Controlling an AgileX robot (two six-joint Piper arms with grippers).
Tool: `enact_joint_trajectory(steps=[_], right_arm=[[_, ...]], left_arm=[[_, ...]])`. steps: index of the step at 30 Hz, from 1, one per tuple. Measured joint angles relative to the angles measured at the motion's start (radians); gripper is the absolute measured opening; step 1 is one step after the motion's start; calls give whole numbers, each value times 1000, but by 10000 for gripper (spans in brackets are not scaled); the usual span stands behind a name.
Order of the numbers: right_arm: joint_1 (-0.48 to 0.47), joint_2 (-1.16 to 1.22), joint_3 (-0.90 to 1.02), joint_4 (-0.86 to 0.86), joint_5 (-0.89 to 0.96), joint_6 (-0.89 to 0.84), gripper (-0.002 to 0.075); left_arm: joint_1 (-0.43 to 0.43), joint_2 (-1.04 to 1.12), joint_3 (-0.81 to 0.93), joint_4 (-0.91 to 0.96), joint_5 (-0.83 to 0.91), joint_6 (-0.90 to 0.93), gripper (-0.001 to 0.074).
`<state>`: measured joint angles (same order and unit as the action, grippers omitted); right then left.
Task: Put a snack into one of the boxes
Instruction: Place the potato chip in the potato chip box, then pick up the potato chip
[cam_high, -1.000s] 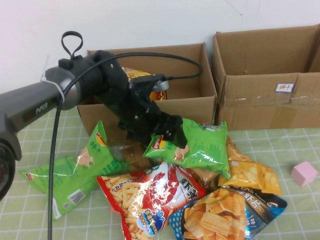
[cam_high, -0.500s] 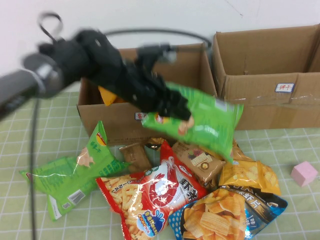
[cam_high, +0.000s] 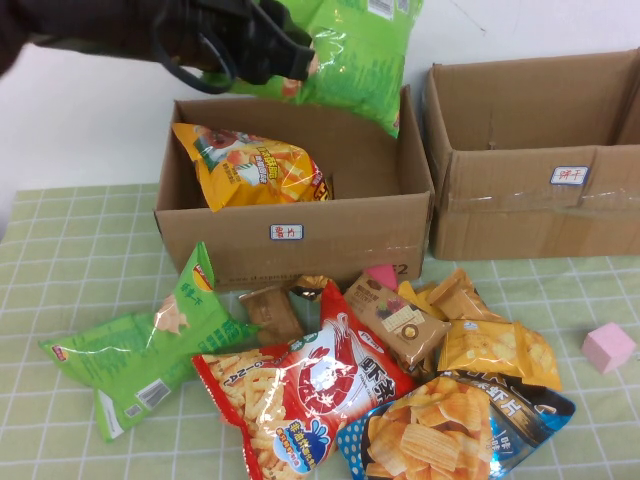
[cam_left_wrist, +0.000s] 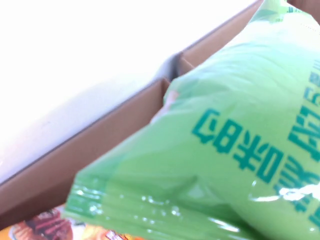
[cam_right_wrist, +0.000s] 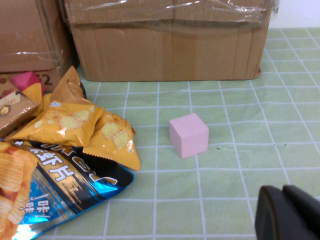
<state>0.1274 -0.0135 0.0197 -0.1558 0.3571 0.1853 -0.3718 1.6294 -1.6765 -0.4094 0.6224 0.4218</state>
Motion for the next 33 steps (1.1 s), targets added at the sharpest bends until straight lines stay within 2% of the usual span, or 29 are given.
enact_joint_trajectory(steps=[10, 17, 19, 24, 25, 27, 29, 31, 33], right_arm=[[0, 0, 0, 0, 0, 0, -2], [0, 0, 0, 0, 0, 0, -2], [0, 0, 0, 0, 0, 0, -2], [0, 0, 0, 0, 0, 0, -2], [0, 0, 0, 0, 0, 0, -2], [0, 0, 0, 0, 0, 0, -2], [0, 0, 0, 0, 0, 0, -2], [0, 0, 0, 0, 0, 0, -2], [0, 0, 0, 0, 0, 0, -2]], left_arm=[[0, 220, 0, 11, -218, -81, 240], [0, 389, -54, 11, -253, -105, 251], [0, 419, -79, 11, -250, -110, 322], [0, 424, -156, 15, -197, -130, 617], [0, 415, -174, 26, -166, -130, 628], [0, 385, -207, 60, -89, -130, 615], [2, 337, -233, 120, 27, -130, 538], [2, 282, -238, 207, 151, -122, 417], [2, 221, -231, 301, 263, -118, 245]])
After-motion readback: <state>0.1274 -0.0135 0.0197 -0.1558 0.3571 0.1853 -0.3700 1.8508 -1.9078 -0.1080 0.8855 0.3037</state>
